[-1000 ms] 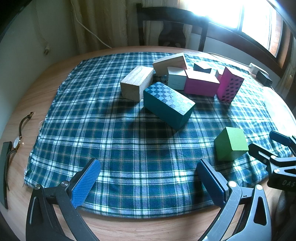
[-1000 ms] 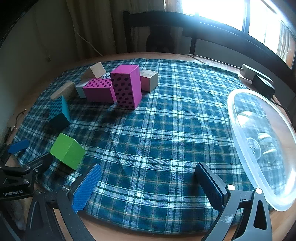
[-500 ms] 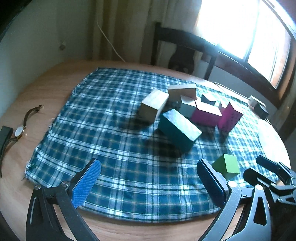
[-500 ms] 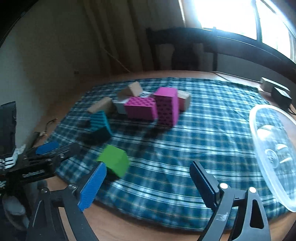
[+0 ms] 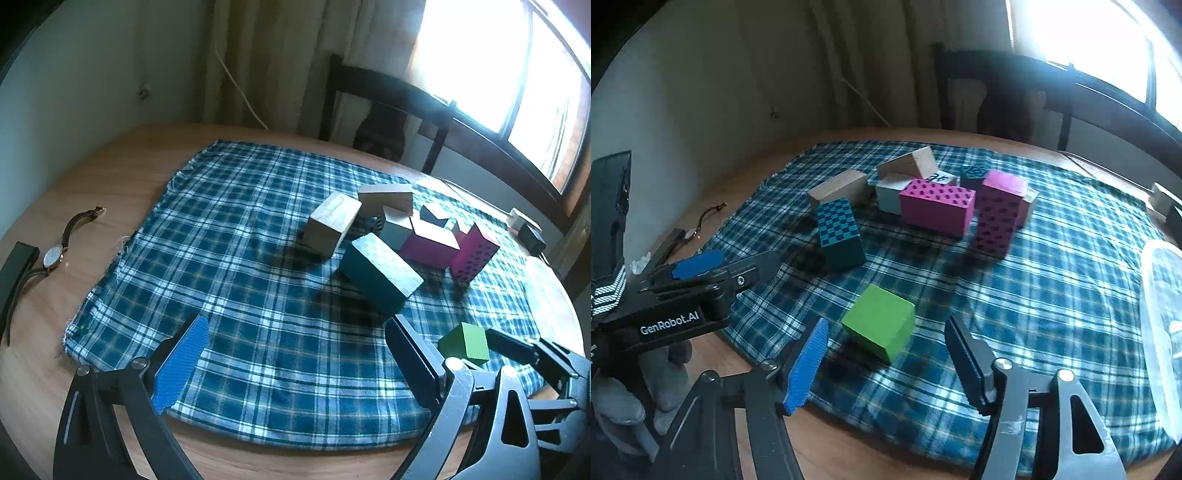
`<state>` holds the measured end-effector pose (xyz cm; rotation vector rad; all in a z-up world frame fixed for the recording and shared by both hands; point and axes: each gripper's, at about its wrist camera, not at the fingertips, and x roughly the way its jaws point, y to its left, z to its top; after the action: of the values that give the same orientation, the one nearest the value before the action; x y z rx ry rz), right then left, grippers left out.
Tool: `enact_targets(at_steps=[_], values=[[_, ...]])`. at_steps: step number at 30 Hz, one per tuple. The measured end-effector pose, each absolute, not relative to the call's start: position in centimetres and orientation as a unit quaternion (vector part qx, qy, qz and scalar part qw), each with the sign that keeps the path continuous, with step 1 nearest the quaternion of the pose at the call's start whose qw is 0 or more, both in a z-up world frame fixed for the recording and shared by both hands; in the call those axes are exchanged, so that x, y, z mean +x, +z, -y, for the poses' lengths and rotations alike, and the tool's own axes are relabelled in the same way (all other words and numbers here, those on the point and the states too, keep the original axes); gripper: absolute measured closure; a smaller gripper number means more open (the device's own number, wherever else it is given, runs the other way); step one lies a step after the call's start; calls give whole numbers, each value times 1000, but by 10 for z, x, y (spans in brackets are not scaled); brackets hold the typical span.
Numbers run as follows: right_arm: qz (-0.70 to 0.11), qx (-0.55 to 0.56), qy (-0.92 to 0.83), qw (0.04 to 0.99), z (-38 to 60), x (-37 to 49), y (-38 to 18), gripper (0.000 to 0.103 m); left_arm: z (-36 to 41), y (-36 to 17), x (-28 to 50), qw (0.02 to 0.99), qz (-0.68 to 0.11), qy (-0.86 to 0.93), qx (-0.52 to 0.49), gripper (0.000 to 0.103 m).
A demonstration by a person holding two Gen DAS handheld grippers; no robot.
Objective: Organize rigid objects
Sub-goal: 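Move the right gripper toward the green cube, then grasp the green cube with the right gripper while the left gripper approaches the teal checkered block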
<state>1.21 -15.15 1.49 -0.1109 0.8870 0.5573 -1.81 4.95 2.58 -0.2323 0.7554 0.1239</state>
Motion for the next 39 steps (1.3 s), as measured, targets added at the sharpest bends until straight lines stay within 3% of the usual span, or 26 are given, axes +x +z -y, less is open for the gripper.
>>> enact_targets(at_steps=[10,20,34,39], values=[[-430,-67,266,860,131,18,5,59,-54,24,-20,922,-363,59,-118,7],[-419,-40,256,870,160,18,16,61,-41,23,-10,917,-384,38,-97,14],[-396,8,223,891,211,14,31,61,-3,38,27,913,-401,18,-69,14],[-390,17,217,894,223,11,35,61,2,31,44,902,-425,29,-75,27]])
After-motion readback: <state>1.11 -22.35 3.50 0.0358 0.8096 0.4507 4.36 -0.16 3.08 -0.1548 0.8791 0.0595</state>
